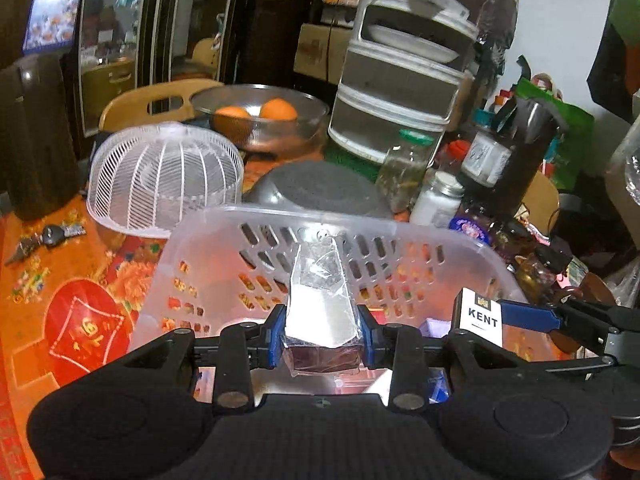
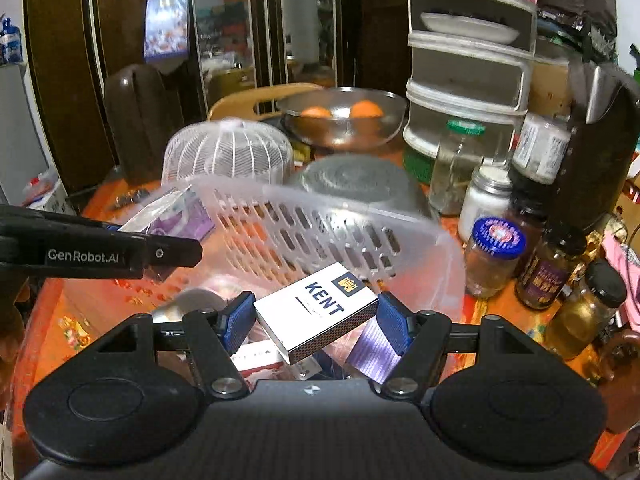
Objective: Organize objects
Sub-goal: 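Carry the foil box and KENT box over the basket with both tools, then open both tools to drop the foil box and KENT box into the basket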
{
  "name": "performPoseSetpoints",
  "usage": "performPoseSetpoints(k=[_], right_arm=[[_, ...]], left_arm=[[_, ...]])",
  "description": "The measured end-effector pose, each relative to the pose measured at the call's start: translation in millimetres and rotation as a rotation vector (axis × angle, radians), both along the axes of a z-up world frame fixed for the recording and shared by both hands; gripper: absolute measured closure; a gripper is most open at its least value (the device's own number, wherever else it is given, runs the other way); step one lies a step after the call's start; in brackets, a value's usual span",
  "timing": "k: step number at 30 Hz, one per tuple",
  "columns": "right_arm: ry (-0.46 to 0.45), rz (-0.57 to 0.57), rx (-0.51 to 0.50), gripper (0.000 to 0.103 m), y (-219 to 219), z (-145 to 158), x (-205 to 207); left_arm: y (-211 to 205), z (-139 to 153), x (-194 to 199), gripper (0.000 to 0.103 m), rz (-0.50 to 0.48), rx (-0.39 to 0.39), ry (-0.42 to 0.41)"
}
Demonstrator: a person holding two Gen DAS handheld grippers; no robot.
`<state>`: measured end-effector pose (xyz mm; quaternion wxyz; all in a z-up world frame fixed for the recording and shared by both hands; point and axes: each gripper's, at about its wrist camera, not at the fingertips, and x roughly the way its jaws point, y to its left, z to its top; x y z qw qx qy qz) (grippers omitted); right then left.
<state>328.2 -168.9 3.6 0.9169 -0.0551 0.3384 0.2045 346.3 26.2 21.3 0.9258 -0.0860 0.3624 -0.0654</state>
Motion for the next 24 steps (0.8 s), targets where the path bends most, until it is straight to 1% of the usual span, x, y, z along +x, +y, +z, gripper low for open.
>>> performPoseSetpoints(k=[5,8,9,10,11,12,14,15,16,17,18,19,20,22,24], right_arm=[[0.011,0.011,-0.034,0.034,5,-11,4],[0.011,0.011,-0.014,0.032,4,-12,4],[0.007,0.011,-0.009,0.027,4,-12,2],[0.000,0.011,-0.011,0.017,4,-12,3],[-0.016,0.010,-0.015,0.013,4,-11,1],[-0.029,0.007,-0.016,0.009,4,-11,-1],[-0.044,0.002,0.003,0.008,0,-8,-5],[-0.049,0.000,0.012,0.004,-2,-7,-6],[-0.056,-0.004,0.018,0.000,-4,-6,-8],[-0.062,-0.006,0.024,0.000,-6,-4,-9],[-0.069,-0.007,0.032,0.000,-9,-2,-11],[-0.080,-0.012,0.044,0.000,-12,0,-14],[-0.092,-0.017,0.056,0.000,-15,3,-17],[-0.106,-0.026,0.073,0.000,-20,8,-25],[-0.098,-0.011,0.077,0.000,-23,12,-32]], left_arm=[[2,-15,4,0.064,0.007,0.018,0.023],[0,-19,5,0.062,0.001,0.038,0.020],[-1,-20,4,0.060,-0.009,0.040,0.015],[-1,-21,3,0.049,-0.017,0.036,0.015],[-1,-21,2,0.035,-0.023,0.026,0.011],[-1,-21,0,0.030,-0.020,0.017,-0.003],[0,-17,-6,0.028,-0.017,0.013,-0.041],[0,-15,-9,0.027,-0.013,0.015,-0.056],[0,-13,-12,0.021,-0.010,0.017,-0.072],[0,-10,-16,0.015,-0.008,0.018,-0.088],[1,-7,-21,0.011,0.000,0.023,-0.110],[1,-3,-26,0.004,0.010,0.034,-0.126],[1,1,-33,0.001,0.015,0.049,-0.149],[2,7,-43,0.001,0.026,0.066,-0.186],[4,12,-53,0.001,0.020,0.069,-0.195]])
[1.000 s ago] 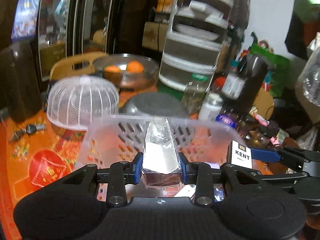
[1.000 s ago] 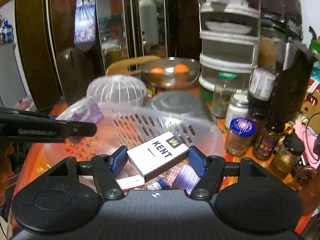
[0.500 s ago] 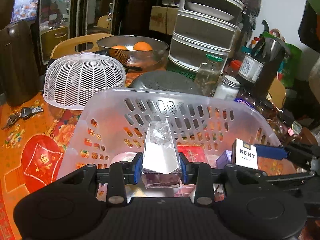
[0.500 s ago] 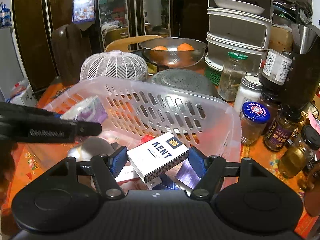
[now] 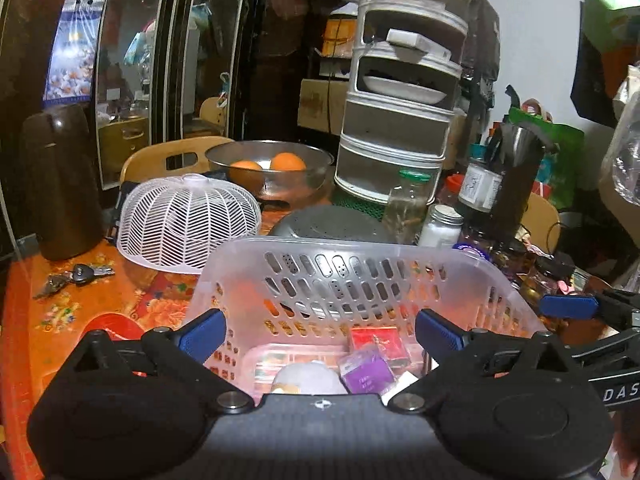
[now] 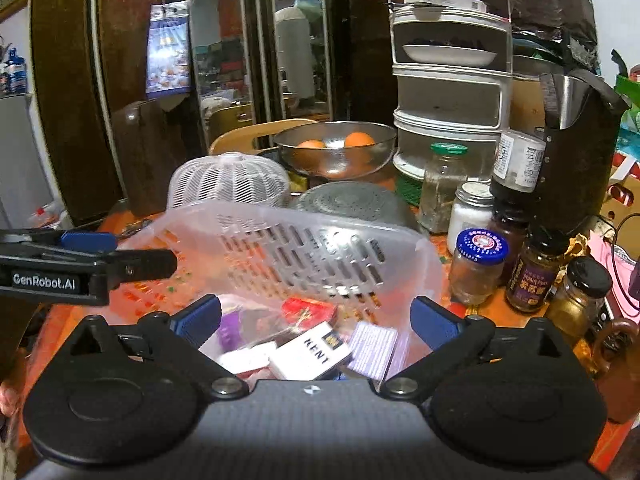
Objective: Organize objects
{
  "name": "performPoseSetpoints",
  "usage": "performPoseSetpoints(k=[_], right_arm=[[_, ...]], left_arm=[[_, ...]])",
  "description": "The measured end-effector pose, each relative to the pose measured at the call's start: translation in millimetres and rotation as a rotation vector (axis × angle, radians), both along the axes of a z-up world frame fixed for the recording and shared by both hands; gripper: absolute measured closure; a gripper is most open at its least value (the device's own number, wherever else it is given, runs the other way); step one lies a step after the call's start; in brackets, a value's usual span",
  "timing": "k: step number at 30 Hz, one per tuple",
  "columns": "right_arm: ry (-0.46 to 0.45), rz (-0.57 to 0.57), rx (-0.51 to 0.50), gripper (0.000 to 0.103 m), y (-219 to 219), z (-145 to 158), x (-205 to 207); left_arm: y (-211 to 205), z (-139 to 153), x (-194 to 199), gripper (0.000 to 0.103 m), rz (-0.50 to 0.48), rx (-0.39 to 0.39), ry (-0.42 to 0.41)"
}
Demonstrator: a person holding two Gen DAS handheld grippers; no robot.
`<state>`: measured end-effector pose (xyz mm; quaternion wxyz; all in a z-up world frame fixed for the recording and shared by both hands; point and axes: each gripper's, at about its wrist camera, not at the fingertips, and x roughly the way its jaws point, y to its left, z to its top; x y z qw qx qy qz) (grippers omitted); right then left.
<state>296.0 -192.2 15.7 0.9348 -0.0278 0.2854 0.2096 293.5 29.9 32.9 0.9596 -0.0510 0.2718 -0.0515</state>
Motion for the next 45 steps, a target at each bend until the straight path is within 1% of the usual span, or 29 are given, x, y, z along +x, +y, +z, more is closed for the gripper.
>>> performPoseSetpoints(k=[2,5,7,10,13,14,17,20,23,26,27,29,31,34,40,45], right_arm=[[-0.012,-0.015,-0.027,0.000,-1,4,-10],[-0.063,-0.039,-0.077,0.000,-2,9,-33],[-0.081,-0.067,-0.092,0.000,-2,13,-49],[-0.095,-0.092,-0.113,0.000,-5,19,-74],[-0.119,-0.063,-0.039,0.000,-21,29,-108],[-0.129,-0.060,-0.008,0.000,-26,33,-121],[-0.164,-0.063,0.080,0.000,-41,42,-159],[-0.170,-0.084,0.136,0.000,-46,49,-194],[-0.177,-0.111,0.151,0.000,-47,52,-232],[-0.190,-0.163,0.102,0.000,-46,50,-258],[-0.201,-0.199,0.078,0.000,-45,47,-264],[-0.185,-0.255,0.039,0.000,-41,42,-270],[-0.169,-0.235,0.036,0.000,-40,40,-270],[-0.173,-0.231,0.059,0.000,-41,39,-274],[-0.158,-0.194,0.072,0.000,-45,41,-298],[-0.128,-0.204,0.104,0.000,-53,45,-301]], left_arm=[[1,3,-10,0.001,-0.016,-0.009,-0.002],[1,4,-22,0.001,-0.040,-0.011,0.043],[-2,6,-37,0.001,-0.057,0.008,0.036],[-9,10,-67,0.001,-0.056,0.031,0.007],[-17,18,-105,0.001,-0.056,0.037,-0.047],[-20,21,-117,0.001,-0.045,0.046,-0.049],[-28,28,-157,0.001,-0.039,0.047,-0.081],[-34,34,-191,0.001,-0.035,0.039,-0.120],[-43,35,-225,0.001,-0.018,0.074,-0.146],[-52,35,-251,0.001,0.009,0.119,-0.179],[-55,34,-259,0.001,0.009,0.130,-0.187],[-62,34,-266,0.001,0.007,0.149,-0.178],[-66,33,-272,0.001,0.005,0.160,-0.155],[-65,34,-286,0.001,0.025,0.155,-0.153],[-56,42,-314,0.001,0.075,0.111,-0.169],[-55,48,-316,0.001,0.080,0.096,-0.150]])
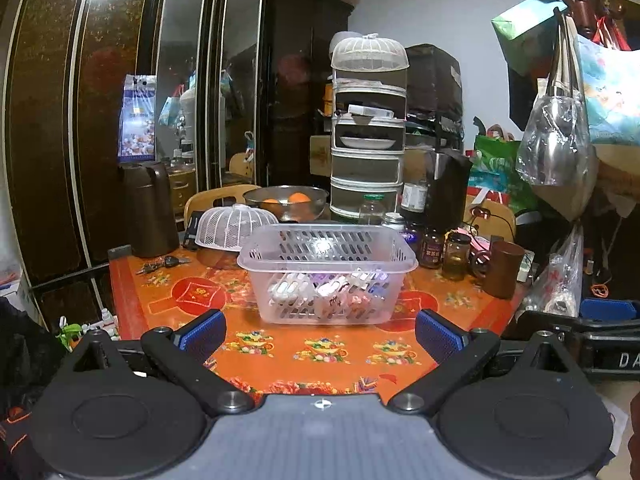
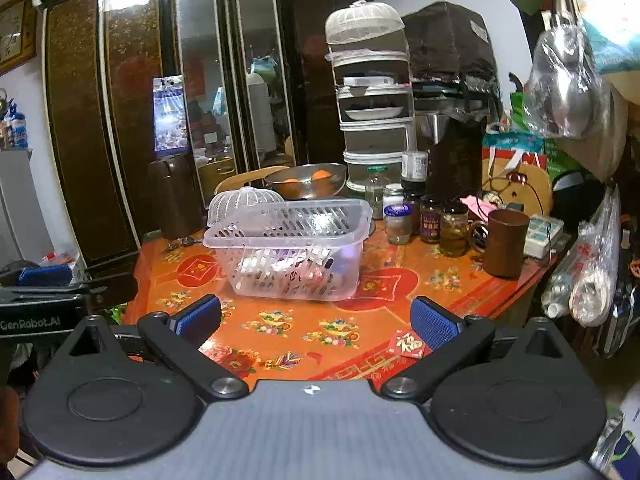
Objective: Organize objects
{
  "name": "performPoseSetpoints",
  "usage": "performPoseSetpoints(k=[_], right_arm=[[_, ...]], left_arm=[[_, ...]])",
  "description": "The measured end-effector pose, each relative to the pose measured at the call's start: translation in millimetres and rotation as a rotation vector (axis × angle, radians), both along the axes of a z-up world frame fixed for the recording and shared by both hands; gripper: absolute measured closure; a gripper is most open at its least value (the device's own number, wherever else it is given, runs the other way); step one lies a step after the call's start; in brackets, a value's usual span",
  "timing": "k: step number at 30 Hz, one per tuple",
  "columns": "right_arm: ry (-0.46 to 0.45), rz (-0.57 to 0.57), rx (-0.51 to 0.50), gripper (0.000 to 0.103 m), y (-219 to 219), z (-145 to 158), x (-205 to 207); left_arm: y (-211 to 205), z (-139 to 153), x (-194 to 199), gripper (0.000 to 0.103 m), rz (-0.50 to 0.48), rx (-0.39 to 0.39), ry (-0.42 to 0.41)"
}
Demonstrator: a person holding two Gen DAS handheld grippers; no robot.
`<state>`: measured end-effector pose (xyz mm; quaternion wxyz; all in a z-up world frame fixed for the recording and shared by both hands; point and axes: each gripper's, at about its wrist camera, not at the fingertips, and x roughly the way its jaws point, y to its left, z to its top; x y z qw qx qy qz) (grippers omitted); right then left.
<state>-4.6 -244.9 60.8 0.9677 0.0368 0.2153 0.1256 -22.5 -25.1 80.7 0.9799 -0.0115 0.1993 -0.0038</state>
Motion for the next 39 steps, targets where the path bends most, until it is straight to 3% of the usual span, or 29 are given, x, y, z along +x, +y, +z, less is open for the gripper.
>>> performPoseSetpoints(k=[39], right_arm=[[-0.005,0.011,-0.016,0.000,4,3,-8]], left_arm=[[-3,0,-7,0.001,-0.023,-0.034,0.004]])
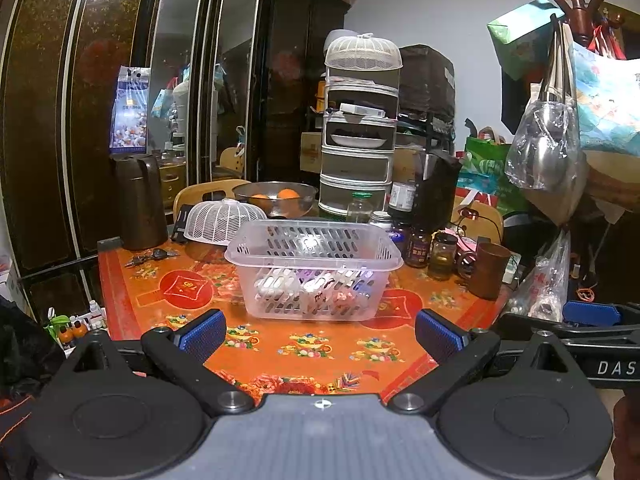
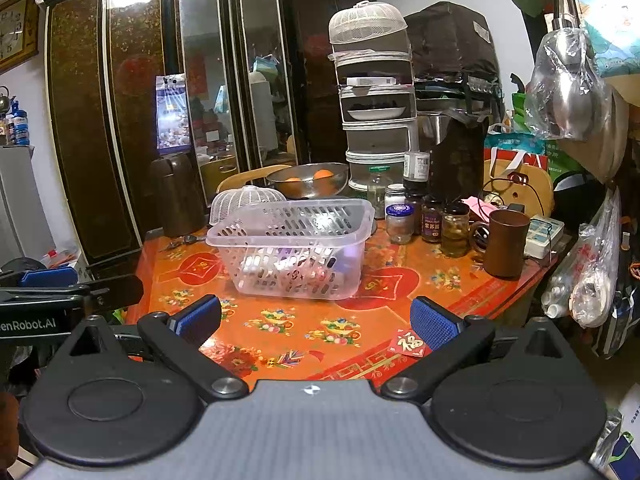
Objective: Organize objects
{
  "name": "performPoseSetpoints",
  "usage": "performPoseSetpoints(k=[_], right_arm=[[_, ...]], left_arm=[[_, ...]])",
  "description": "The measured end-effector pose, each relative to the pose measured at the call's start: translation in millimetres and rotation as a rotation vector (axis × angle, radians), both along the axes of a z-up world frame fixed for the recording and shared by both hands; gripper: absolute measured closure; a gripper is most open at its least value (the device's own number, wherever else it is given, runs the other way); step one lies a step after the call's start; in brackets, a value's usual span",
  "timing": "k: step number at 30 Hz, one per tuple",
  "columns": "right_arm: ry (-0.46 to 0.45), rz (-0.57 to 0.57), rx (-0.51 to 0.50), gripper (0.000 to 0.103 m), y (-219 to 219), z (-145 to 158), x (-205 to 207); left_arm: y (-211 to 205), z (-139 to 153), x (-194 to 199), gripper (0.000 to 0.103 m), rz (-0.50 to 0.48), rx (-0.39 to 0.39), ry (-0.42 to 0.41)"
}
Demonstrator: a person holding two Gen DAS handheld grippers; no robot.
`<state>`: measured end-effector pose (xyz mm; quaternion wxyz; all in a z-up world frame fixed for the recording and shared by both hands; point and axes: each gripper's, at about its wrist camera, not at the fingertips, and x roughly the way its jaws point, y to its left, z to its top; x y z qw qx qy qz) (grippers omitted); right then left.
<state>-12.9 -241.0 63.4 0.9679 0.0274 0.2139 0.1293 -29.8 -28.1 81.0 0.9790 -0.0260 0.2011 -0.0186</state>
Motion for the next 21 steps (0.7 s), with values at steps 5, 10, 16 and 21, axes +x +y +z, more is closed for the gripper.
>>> performPoseSetpoints(k=[5,10,16,21], right_arm=[[0.000,0.000,0.001,0.000,0.4,0.0,0.4],[-0.004,0.011,-0.003,0.000,2.5,-0.5,-0.8],[-0.009,0.017,-0.007,0.000,4.9,-0.4,-1.6],[-0.007,0.016,-0.008,0.000,5.3,-0.7,-2.0]], left_arm=[[0.0,-0.5,-0.2,0.001,-0.003,-0.002,0.000],[0.4,-1.0,0.6,0.001,0.001,-0.008,0.003],[2.5,-1.7,1.6,0.001,0.004,-0.015,0.008],[5.0,-3.0,1.8,0.001,0.008,-0.025,0.008]])
